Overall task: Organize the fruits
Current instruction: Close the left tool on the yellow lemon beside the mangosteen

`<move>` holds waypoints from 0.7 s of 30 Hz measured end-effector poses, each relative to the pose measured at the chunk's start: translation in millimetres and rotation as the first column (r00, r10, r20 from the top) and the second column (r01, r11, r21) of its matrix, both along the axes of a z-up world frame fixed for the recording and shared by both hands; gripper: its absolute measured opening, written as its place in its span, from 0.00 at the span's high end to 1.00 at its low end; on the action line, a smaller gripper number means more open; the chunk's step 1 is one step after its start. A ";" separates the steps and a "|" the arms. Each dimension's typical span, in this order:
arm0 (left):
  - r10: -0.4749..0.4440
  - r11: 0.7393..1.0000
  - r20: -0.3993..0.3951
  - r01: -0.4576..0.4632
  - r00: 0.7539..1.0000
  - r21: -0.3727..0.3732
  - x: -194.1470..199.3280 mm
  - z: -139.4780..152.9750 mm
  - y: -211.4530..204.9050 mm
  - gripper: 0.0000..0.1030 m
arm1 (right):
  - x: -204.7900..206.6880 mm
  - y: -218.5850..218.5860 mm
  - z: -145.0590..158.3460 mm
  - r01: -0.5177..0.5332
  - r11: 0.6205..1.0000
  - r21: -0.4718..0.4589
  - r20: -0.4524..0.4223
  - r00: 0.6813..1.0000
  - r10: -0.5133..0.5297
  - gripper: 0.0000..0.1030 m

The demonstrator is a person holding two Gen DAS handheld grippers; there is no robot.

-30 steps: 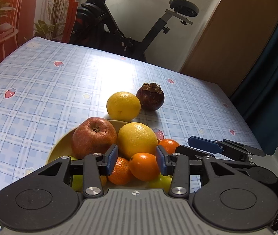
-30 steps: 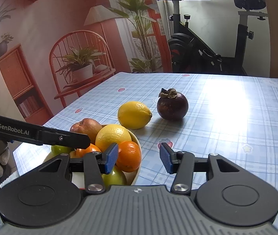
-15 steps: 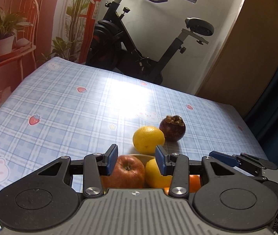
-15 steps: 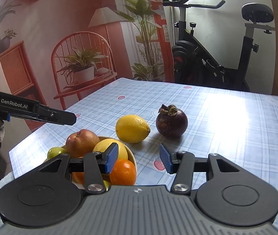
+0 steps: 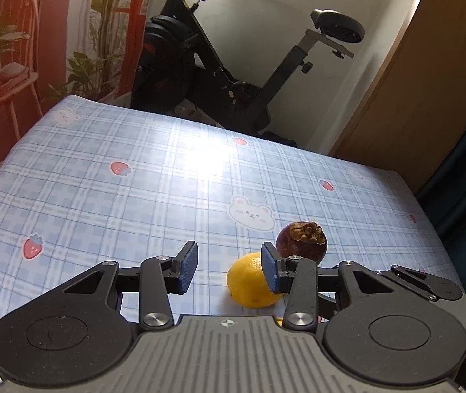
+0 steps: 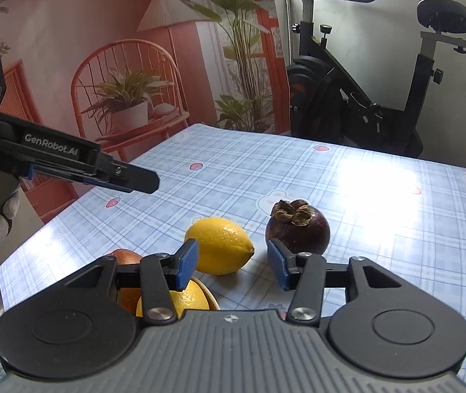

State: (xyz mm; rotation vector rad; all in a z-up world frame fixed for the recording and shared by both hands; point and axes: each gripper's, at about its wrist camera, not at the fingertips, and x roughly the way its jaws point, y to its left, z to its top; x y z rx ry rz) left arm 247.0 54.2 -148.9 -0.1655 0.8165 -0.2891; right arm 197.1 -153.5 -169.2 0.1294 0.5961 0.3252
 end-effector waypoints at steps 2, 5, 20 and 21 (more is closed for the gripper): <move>-0.031 0.999 -0.034 0.030 0.999 -0.013 9.7 -8.0 -2.4 0.57 | 6.6 4.6 -3.8 -0.001 1.000 0.011 -0.031 1.000 0.001 0.51; -0.052 0.999 -0.068 0.052 0.996 -0.015 20.0 -18.5 -5.1 0.57 | 15.2 10.1 -7.9 -0.005 1.000 0.009 -0.062 0.998 0.006 0.48; -0.098 0.990 -0.152 0.080 0.983 -0.120 45.1 -42.6 -2.1 0.57 | 48.0 14.3 -19.8 -0.009 0.998 0.067 -0.180 0.983 0.021 0.39; -0.099 0.989 -0.153 0.081 0.983 -0.122 45.5 -42.5 -1.9 0.57 | 49.0 13.4 -20.4 -0.008 0.997 0.074 -0.184 0.983 0.022 0.39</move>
